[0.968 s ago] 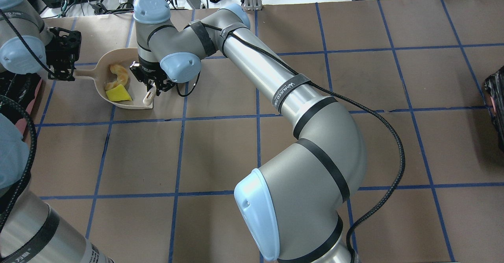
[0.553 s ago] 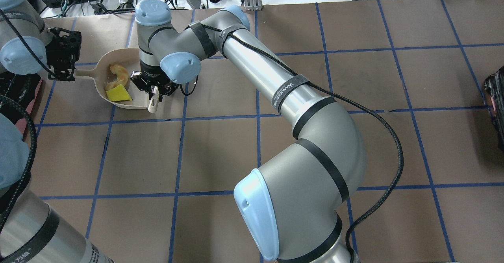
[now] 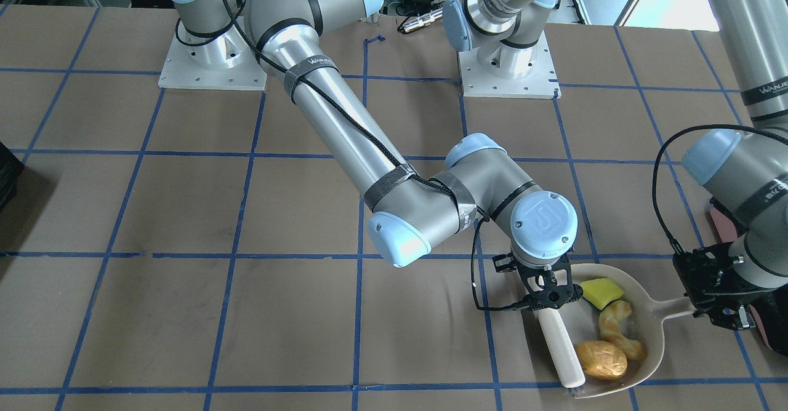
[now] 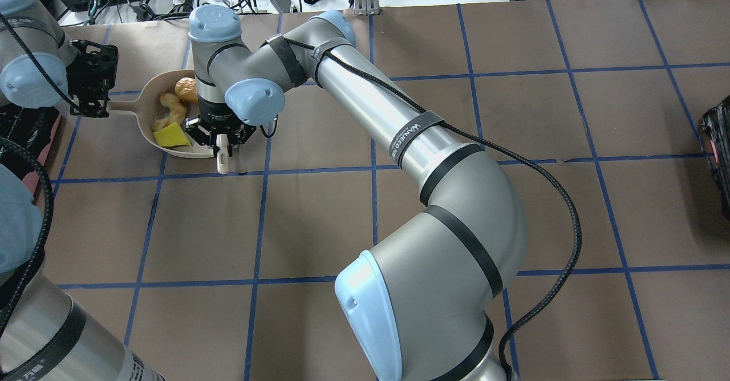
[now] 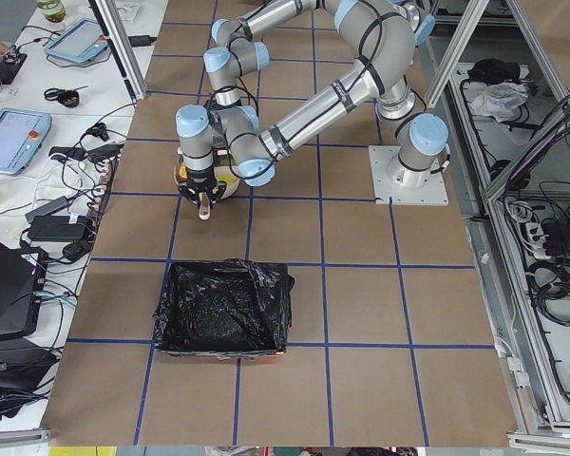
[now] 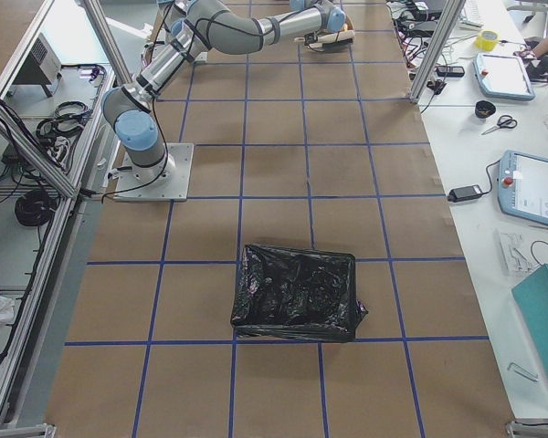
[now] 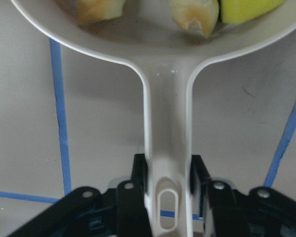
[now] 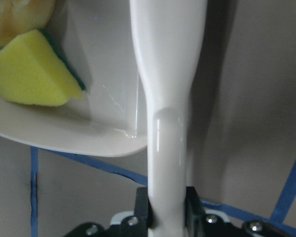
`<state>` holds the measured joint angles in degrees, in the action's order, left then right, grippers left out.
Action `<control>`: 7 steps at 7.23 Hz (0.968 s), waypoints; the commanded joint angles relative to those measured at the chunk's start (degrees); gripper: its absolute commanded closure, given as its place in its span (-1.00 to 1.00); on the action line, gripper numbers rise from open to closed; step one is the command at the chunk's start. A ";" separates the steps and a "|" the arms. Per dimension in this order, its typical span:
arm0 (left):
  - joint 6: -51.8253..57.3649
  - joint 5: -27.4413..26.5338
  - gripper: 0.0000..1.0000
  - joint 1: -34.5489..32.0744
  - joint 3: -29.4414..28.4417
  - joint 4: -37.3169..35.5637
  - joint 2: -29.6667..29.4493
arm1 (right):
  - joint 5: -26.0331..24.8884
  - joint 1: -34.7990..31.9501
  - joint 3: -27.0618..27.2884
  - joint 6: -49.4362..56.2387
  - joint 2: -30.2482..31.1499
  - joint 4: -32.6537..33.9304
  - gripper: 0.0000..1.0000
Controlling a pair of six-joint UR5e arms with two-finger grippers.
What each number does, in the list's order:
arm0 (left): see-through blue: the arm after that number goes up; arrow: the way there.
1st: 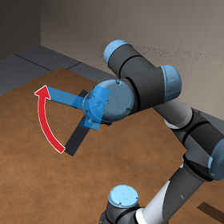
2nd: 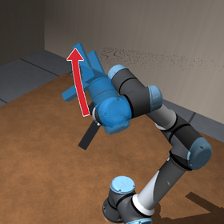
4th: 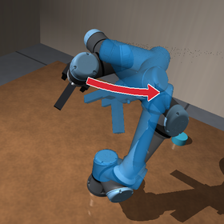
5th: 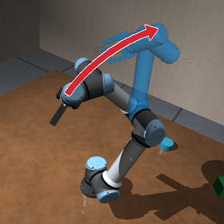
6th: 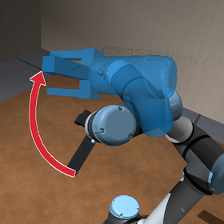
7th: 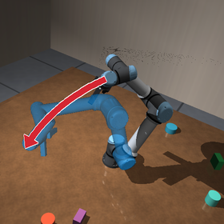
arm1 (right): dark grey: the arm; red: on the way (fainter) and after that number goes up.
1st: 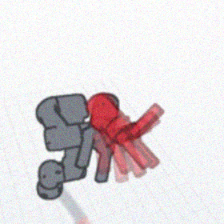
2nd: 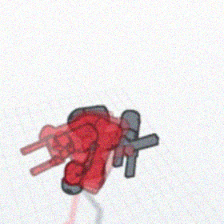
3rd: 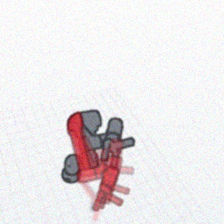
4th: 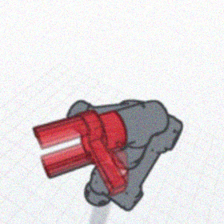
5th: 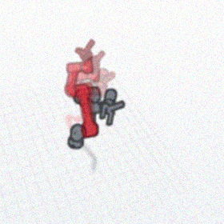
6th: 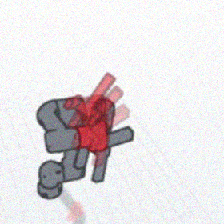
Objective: Sweep and dump trash in nearest bin
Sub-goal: 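Sweep the remaining bun into the dustpan with the right gripper's brush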
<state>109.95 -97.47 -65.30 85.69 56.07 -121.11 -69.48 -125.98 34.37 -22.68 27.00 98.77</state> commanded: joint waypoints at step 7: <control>0.00 0.00 1.00 0.00 0.09 0.00 0.00 | -7.23 0.64 6.49 8.35 7.96 -10.14 1.00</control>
<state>109.95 -97.47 -65.30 85.72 56.07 -121.11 -74.45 -126.26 39.46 -14.36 32.75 91.66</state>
